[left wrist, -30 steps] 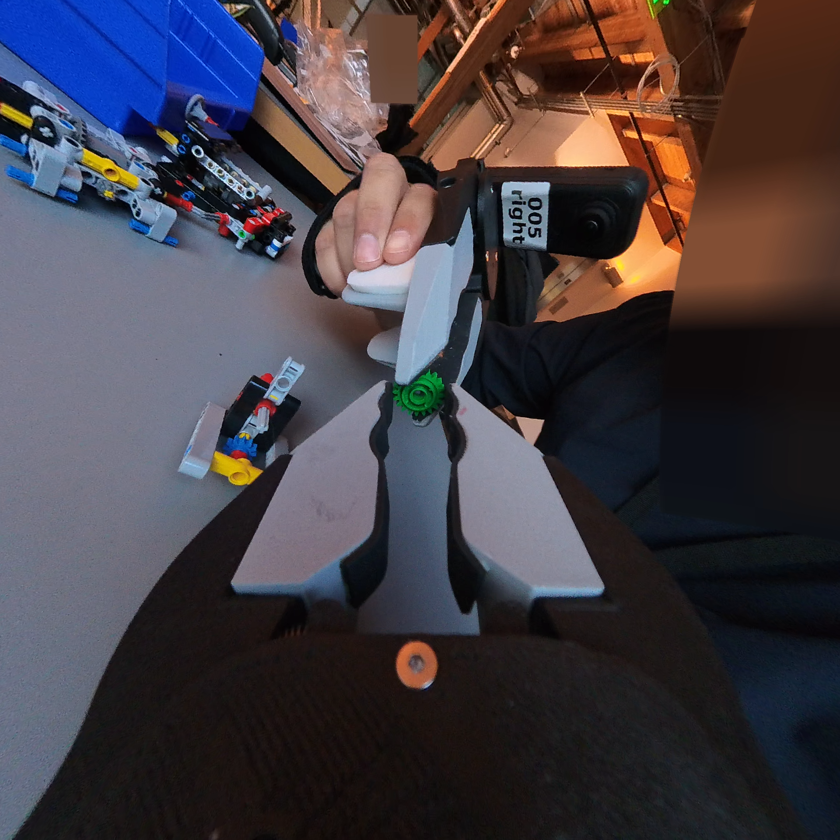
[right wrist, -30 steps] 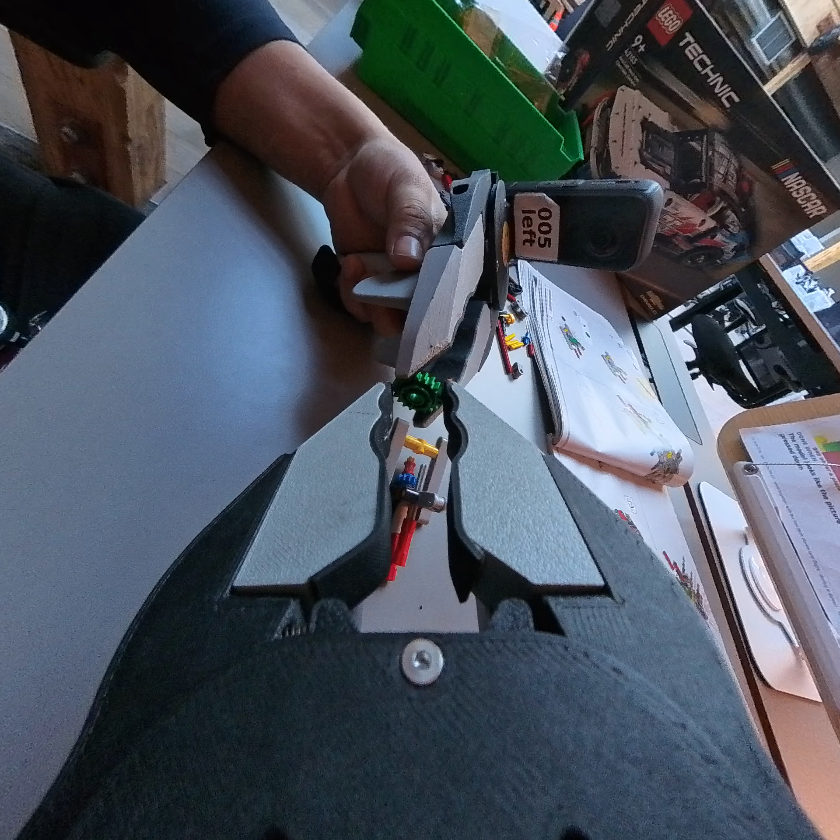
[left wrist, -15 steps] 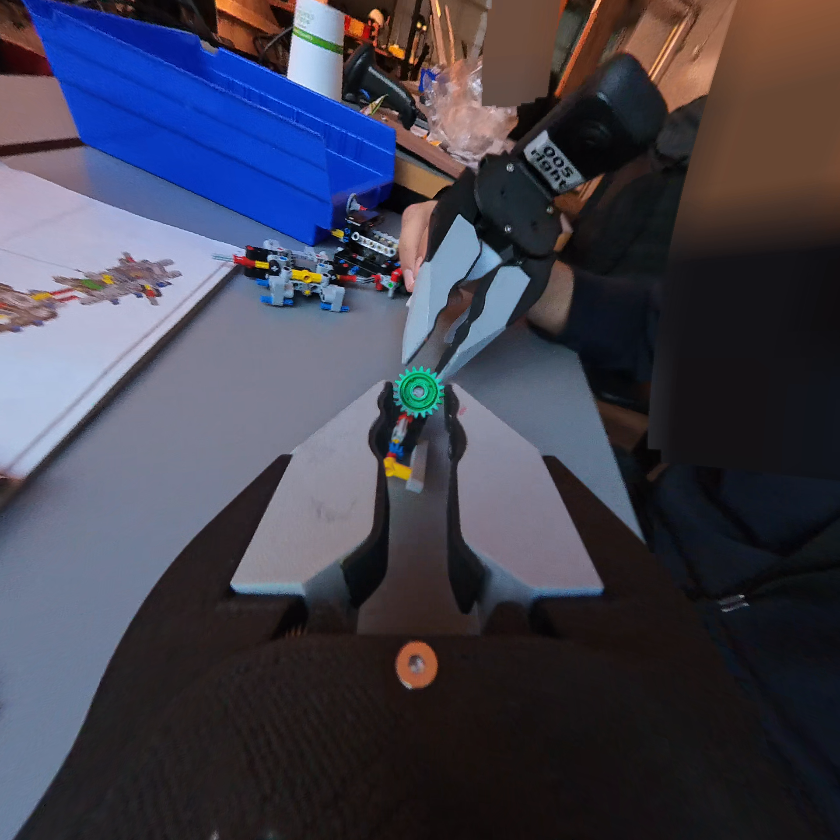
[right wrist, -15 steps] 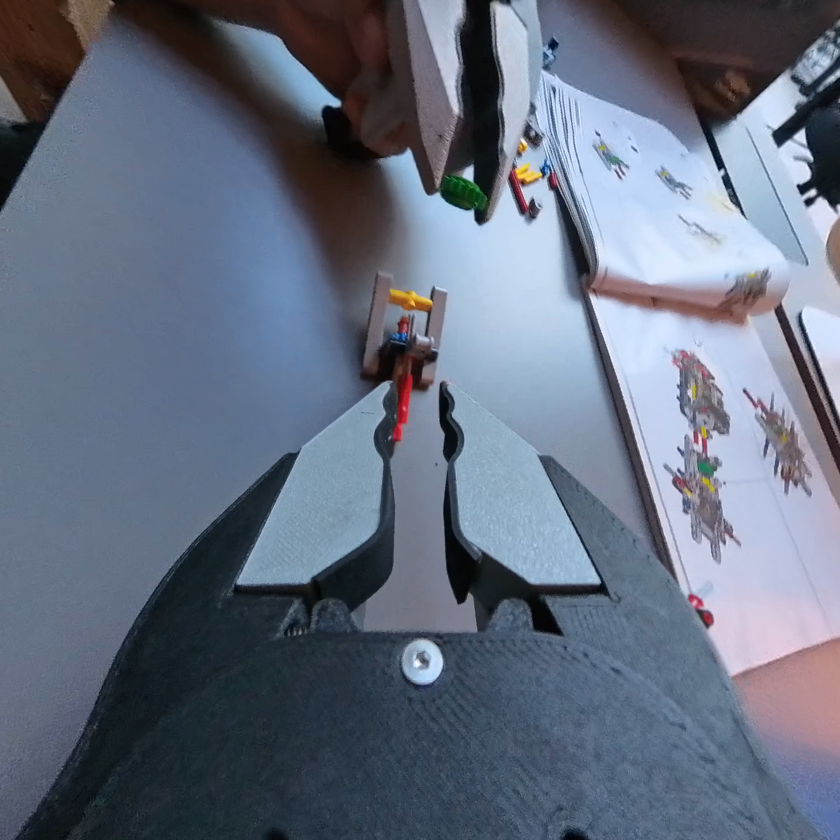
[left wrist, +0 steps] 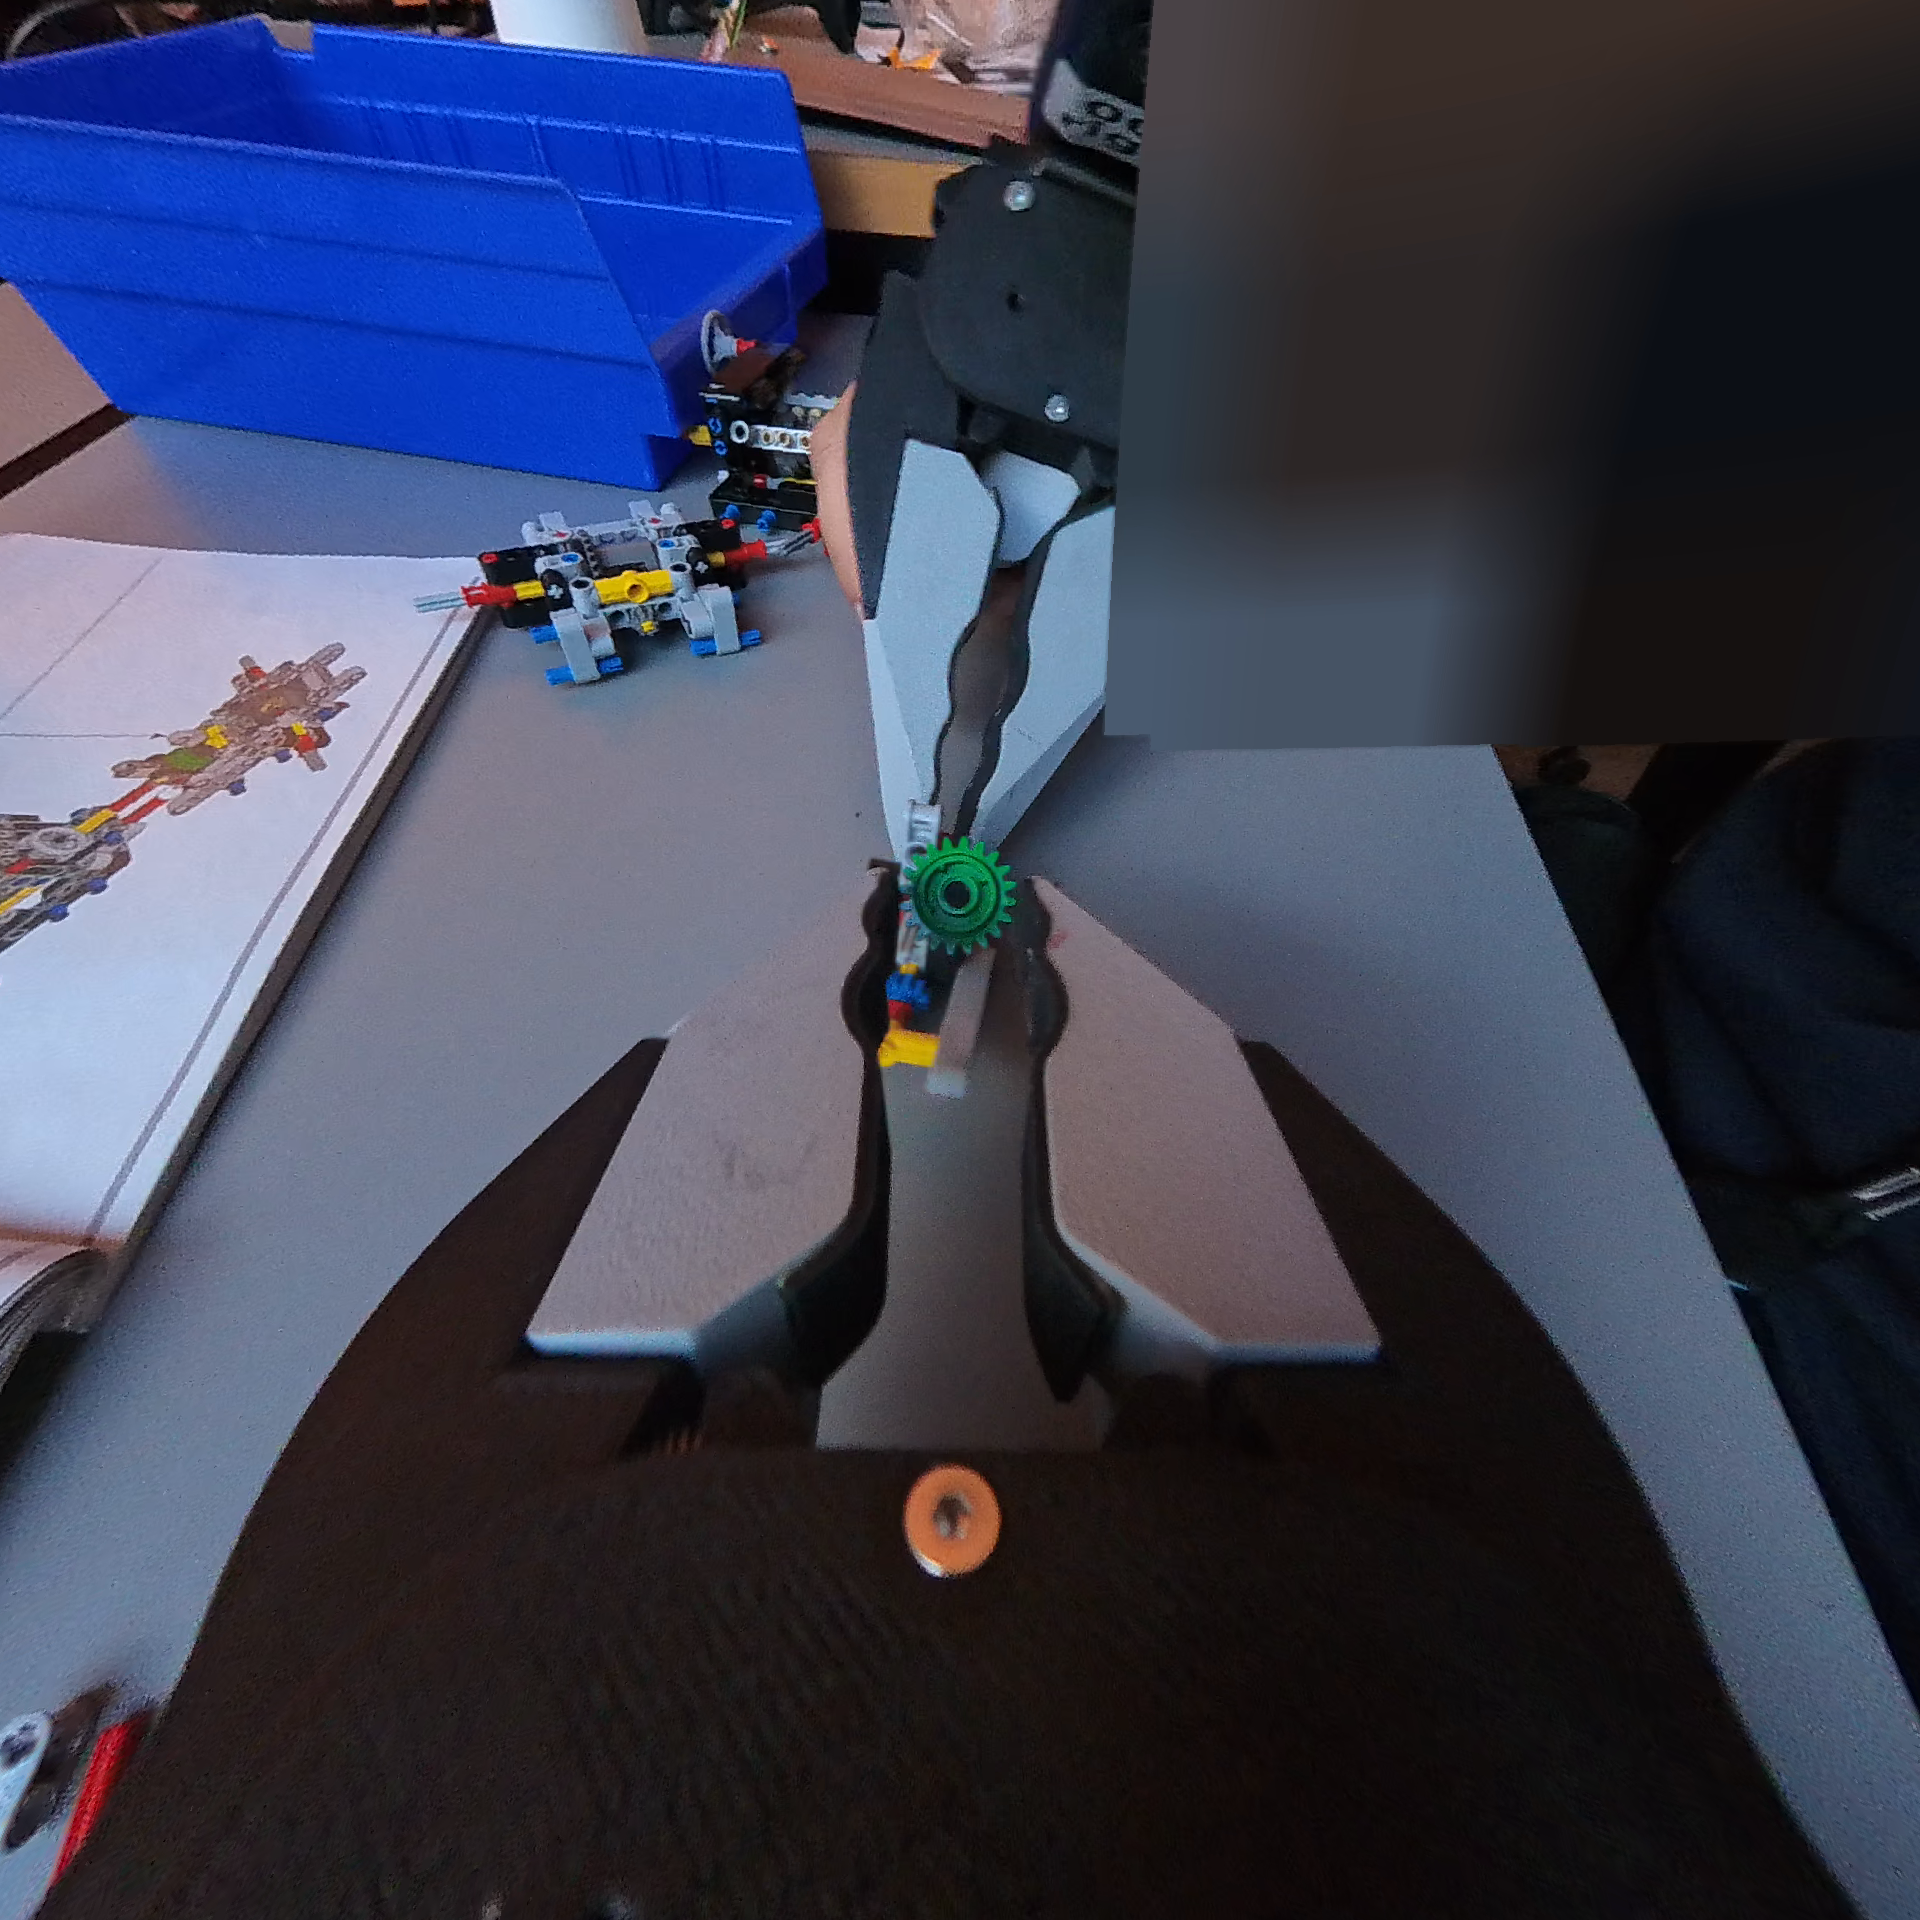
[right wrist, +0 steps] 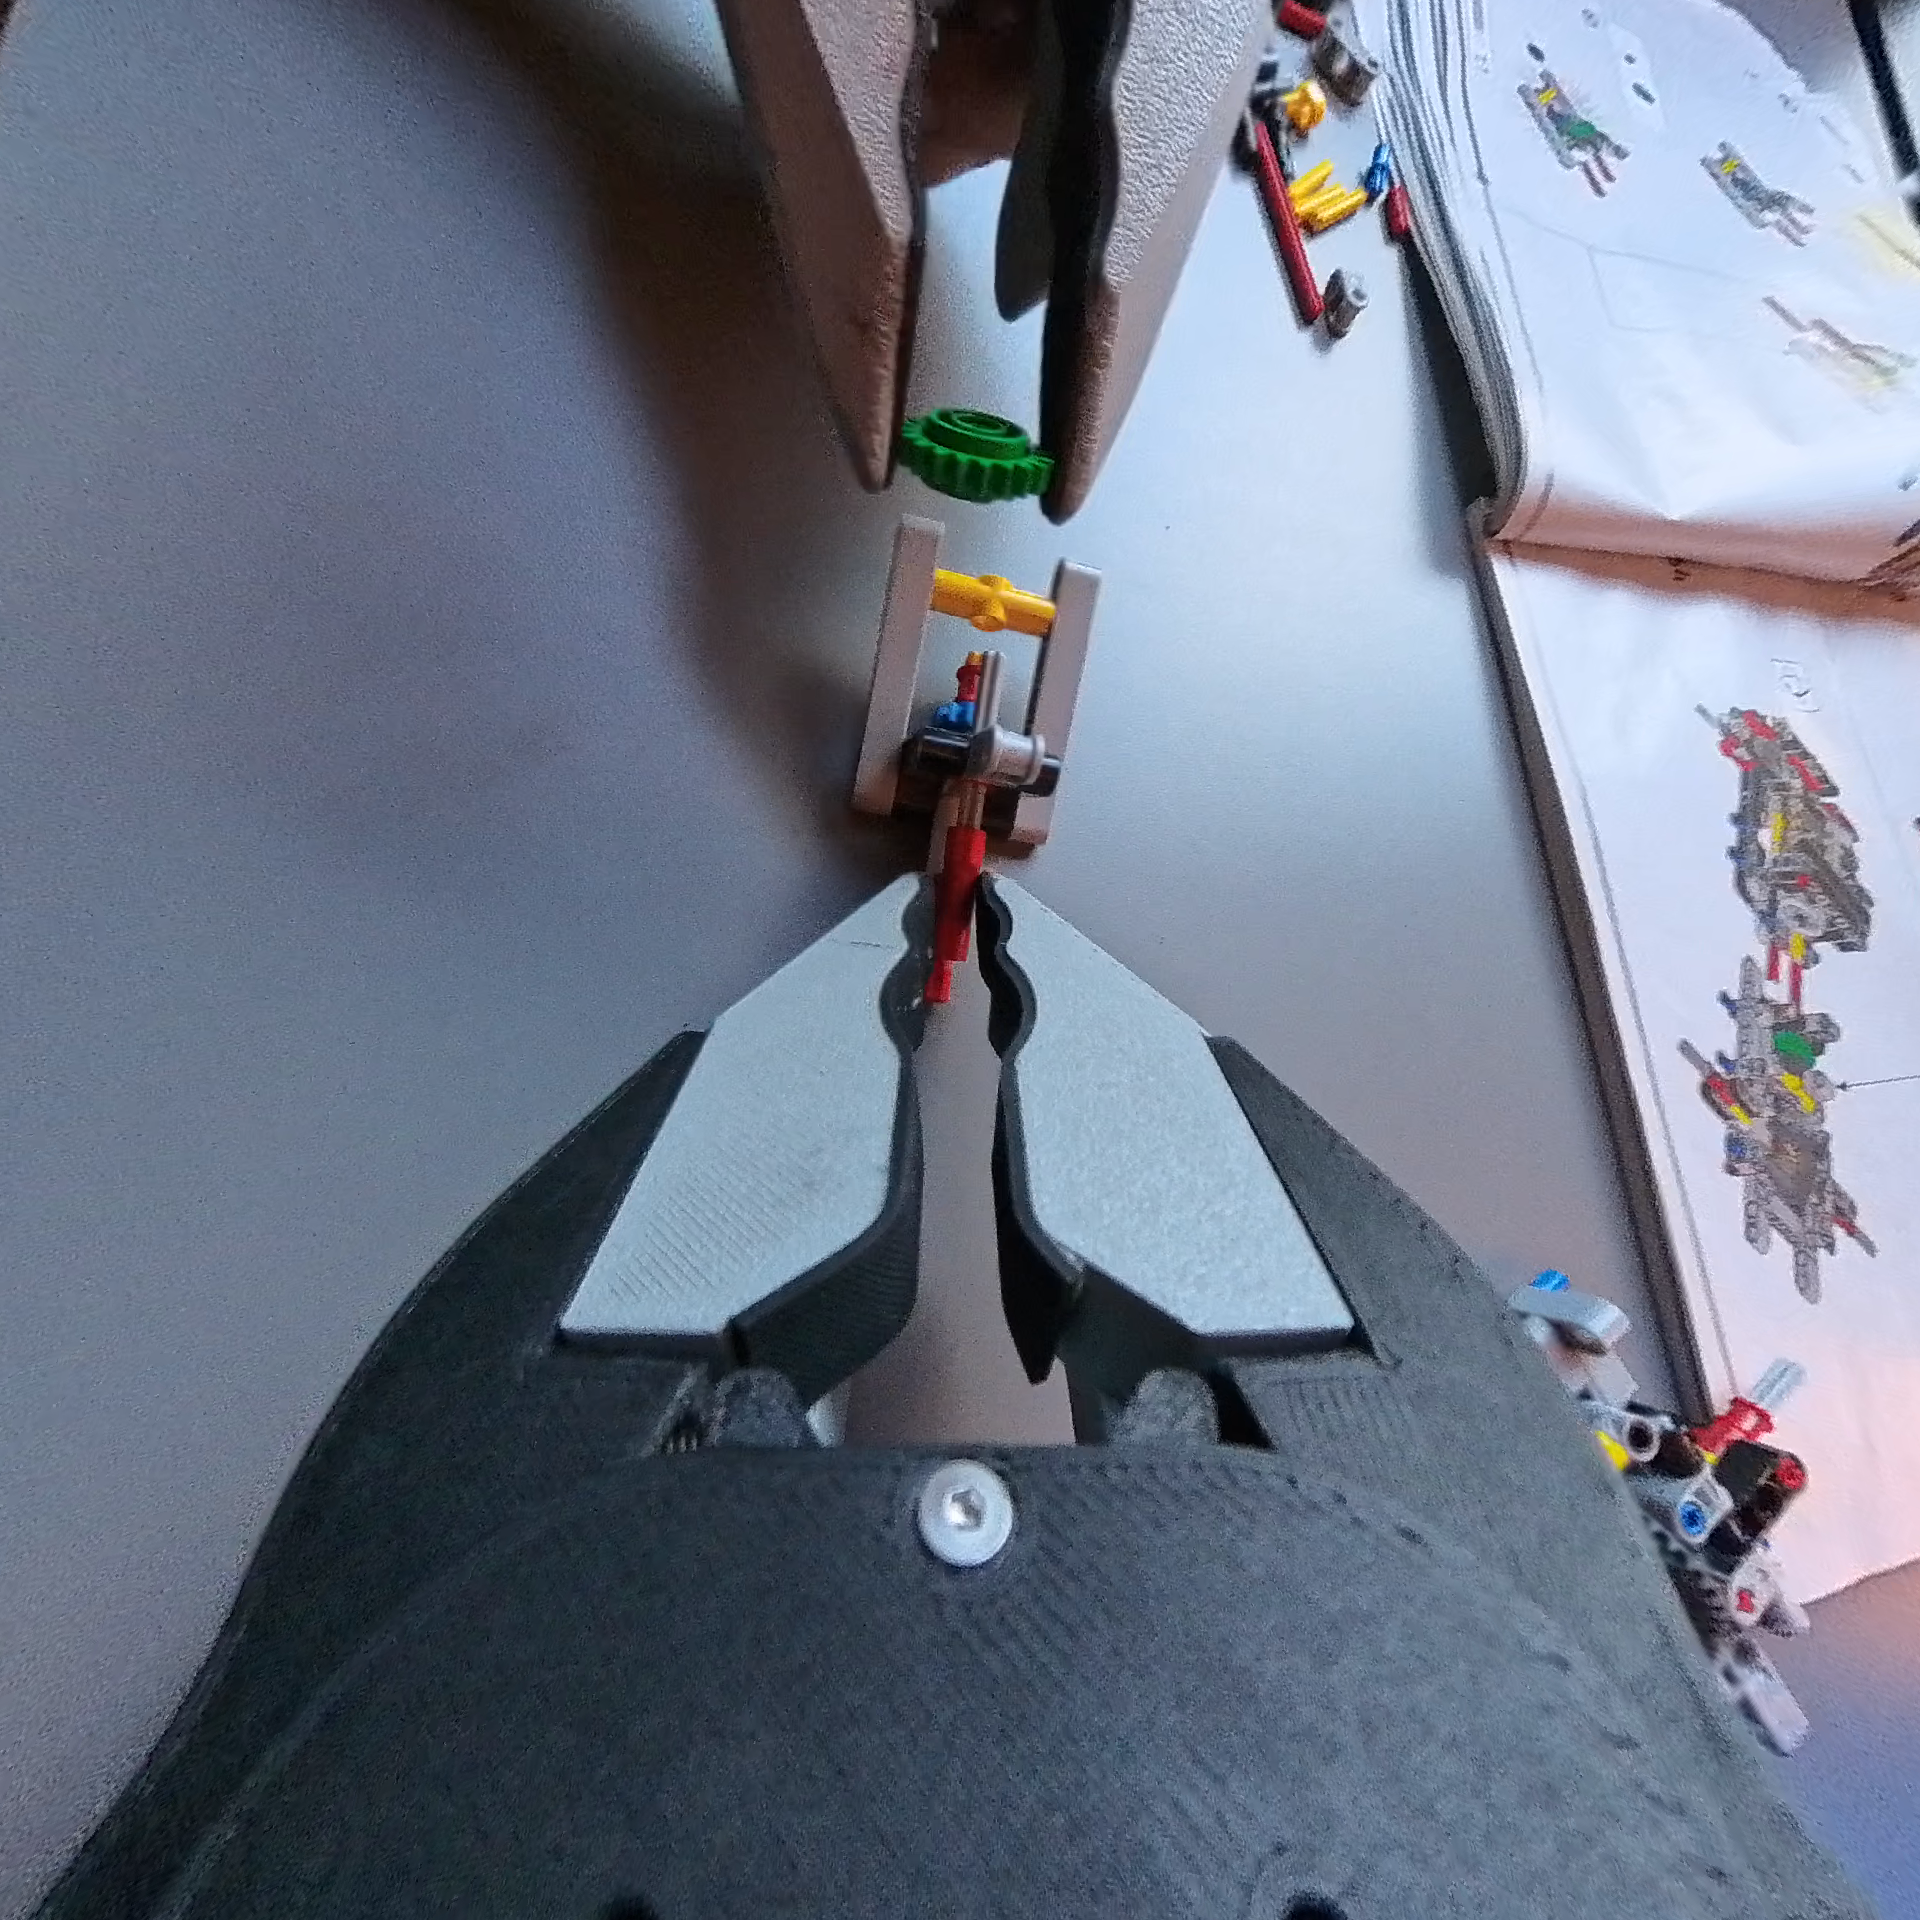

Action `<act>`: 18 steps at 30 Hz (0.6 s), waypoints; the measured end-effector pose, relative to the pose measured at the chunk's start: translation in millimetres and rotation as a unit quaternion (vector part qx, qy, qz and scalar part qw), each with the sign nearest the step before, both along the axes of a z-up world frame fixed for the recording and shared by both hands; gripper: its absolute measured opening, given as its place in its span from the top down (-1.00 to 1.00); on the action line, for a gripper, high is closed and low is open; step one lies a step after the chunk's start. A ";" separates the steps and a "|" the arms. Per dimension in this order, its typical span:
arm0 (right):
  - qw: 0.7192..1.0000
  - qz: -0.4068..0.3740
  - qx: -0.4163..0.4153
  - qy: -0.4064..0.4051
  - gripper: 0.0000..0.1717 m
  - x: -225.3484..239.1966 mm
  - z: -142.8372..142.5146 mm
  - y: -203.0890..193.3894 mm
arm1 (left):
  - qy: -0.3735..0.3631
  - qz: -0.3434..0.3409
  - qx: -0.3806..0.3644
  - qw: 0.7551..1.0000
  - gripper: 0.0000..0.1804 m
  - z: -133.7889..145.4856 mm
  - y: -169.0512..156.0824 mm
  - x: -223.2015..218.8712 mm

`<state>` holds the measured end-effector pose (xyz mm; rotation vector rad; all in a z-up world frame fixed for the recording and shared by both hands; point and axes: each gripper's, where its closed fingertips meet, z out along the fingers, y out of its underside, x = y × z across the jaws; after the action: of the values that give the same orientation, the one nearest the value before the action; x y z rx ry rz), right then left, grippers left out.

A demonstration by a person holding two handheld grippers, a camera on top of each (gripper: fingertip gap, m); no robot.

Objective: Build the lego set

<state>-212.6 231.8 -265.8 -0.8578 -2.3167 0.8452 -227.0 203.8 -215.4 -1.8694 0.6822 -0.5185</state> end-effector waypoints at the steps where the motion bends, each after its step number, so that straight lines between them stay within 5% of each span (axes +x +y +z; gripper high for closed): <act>1: 1.000 0.000 0.005 0.004 0.96 -1.0 0.1 0.2 | -0.001 0.006 0.000 1.000 0.80 0.0 0.8 -2.5; 18: 0.998 -0.010 -0.061 0.006 0.96 -7.3 4.3 3.0 | 0.033 0.042 -0.024 0.998 0.80 -11.3 6.6 -9.3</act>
<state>-219.8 234.8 -261.6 -0.9226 -2.2614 0.9886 -236.3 210.5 -226.7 -1.9579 0.6354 -0.4236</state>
